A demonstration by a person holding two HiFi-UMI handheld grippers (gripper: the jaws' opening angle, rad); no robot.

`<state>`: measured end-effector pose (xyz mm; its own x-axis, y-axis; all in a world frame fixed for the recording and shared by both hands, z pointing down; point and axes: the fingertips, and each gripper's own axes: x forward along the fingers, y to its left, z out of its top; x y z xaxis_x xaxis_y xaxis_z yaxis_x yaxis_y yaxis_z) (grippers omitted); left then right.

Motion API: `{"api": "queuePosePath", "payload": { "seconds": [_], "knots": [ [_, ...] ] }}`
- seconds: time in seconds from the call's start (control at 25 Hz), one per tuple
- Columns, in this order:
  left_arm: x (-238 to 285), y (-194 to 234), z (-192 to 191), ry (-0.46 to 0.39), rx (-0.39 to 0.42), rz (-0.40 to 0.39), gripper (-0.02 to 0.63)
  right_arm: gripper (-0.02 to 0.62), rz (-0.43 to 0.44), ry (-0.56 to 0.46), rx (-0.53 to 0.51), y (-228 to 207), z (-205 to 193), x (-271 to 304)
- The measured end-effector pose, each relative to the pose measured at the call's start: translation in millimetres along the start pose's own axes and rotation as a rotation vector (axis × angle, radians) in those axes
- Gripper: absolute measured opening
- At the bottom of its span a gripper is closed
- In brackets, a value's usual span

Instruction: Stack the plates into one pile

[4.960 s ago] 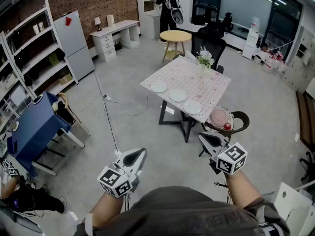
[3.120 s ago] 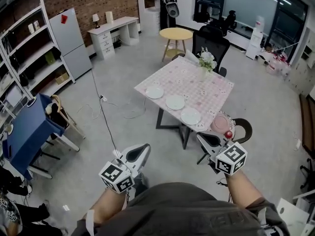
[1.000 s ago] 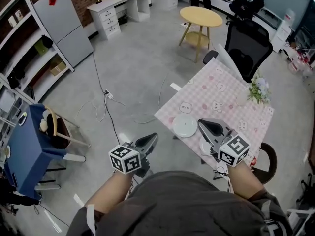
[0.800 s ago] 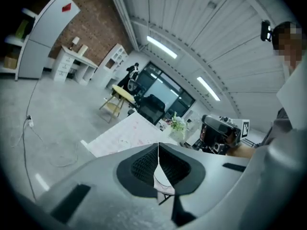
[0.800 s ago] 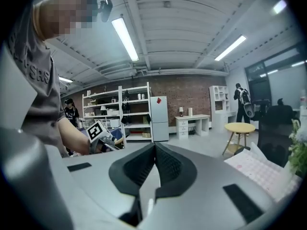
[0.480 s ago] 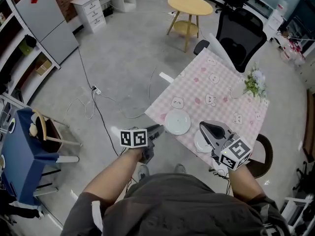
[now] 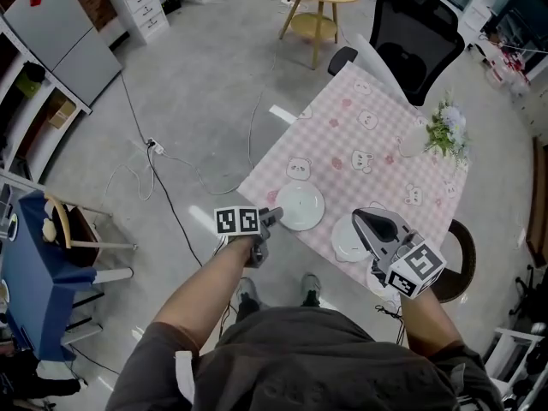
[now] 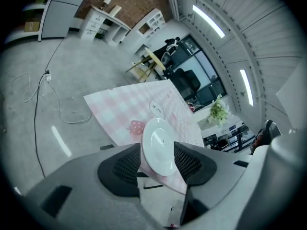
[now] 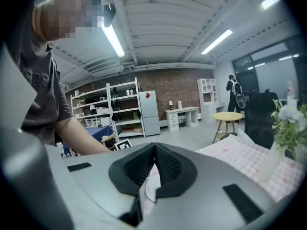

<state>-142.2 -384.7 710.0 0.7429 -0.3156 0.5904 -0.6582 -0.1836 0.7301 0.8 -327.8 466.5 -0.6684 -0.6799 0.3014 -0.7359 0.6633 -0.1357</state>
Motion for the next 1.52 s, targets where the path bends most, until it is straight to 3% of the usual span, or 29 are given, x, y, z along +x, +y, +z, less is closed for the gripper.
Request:
{"api": "queuePosePath", "payload": {
  "seconds": [0.36, 0.64, 0.72, 0.88, 1.12, 1.28, 1.52],
  "knots": [
    [27.0, 5.4, -9.6, 0.063, -0.01, 0.028, 0.215, -0.006, -0.021, 0.017, 0.04, -13.2, -15.2, -7.1],
    [37.3, 2.3, -3.6, 0.066, -0.025, 0.041, 0.215, -0.006, -0.026, 0.02, 0.059, -18.8, -19.0, -9.8],
    [39.2, 6.1, -3.1, 0.066, -0.021, 0.069, 0.19, -0.006, -0.03, 0.024, 0.064, -19.6, -22.5, -11.1],
    [39.9, 19.7, -4.3, 0.088, 0.052, 0.197, 0.051, -0.006, -0.042, 0.038, 0.08, -22.3, -31.9, -14.5],
    [45.4, 18.2, -3.9, 0.167, 0.119, 0.267, 0.052, -0.006, -0.069, 0.047, 0.107, -30.0, -39.0, -21.0],
    [44.1, 17.5, -1.3, 0.163, 0.043, 0.195, 0.041, -0.006, -0.074, 0.038, 0.104, -33.9, -35.9, -24.5],
    [29.0, -5.7, -2.3, 0.102, -0.16, -0.071, 0.018, -0.006, -0.106, 0.029, 0.12, -43.4, -33.7, -32.7]
  ]
}}
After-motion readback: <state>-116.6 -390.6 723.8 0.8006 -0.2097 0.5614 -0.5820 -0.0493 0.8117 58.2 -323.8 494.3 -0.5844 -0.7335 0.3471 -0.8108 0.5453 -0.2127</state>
